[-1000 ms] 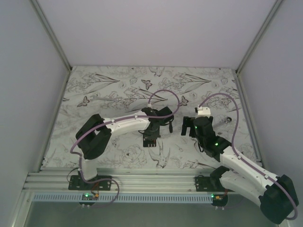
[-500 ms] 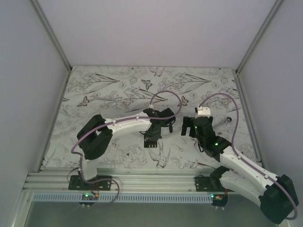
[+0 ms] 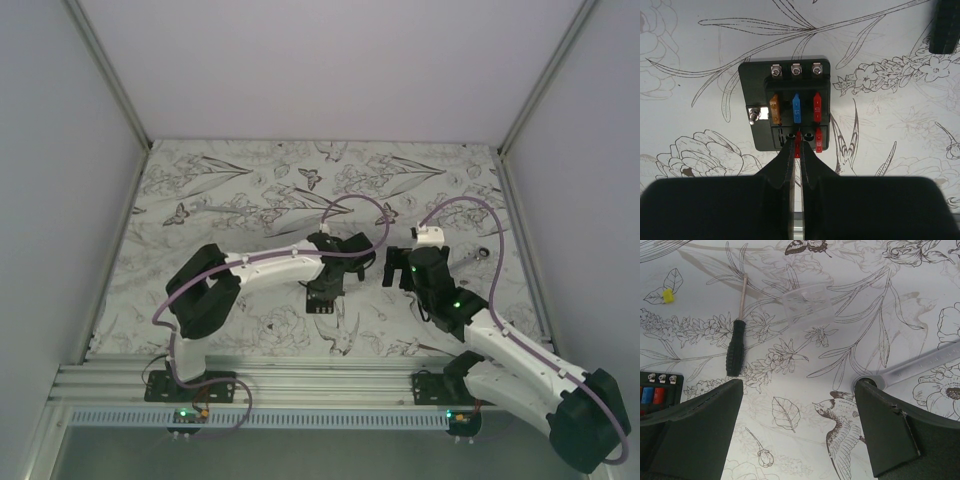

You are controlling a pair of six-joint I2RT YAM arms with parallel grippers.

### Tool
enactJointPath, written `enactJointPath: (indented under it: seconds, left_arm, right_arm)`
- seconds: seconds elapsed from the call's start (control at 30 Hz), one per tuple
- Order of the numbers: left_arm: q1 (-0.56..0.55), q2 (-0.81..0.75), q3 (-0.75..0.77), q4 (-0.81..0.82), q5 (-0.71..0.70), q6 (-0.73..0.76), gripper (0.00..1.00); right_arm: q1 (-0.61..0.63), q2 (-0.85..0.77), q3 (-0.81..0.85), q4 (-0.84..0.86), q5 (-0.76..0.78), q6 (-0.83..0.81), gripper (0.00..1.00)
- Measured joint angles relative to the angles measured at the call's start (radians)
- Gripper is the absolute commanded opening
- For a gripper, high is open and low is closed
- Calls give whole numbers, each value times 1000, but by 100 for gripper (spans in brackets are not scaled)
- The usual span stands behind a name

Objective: Snap on the fuse box
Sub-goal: Install the fuse at the fuse box base.

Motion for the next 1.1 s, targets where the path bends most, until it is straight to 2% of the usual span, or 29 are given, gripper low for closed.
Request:
enactJointPath:
  seconds: [0.5, 1.1]
  left_arm:
    - [-27, 4, 5, 1, -15, 34, 0]
    - [2, -8, -1, 1, -2, 54, 0]
  right_arm:
    - [0, 6, 0, 0, -9, 0, 100]
    - [0, 13, 0, 0, -19, 0, 100]
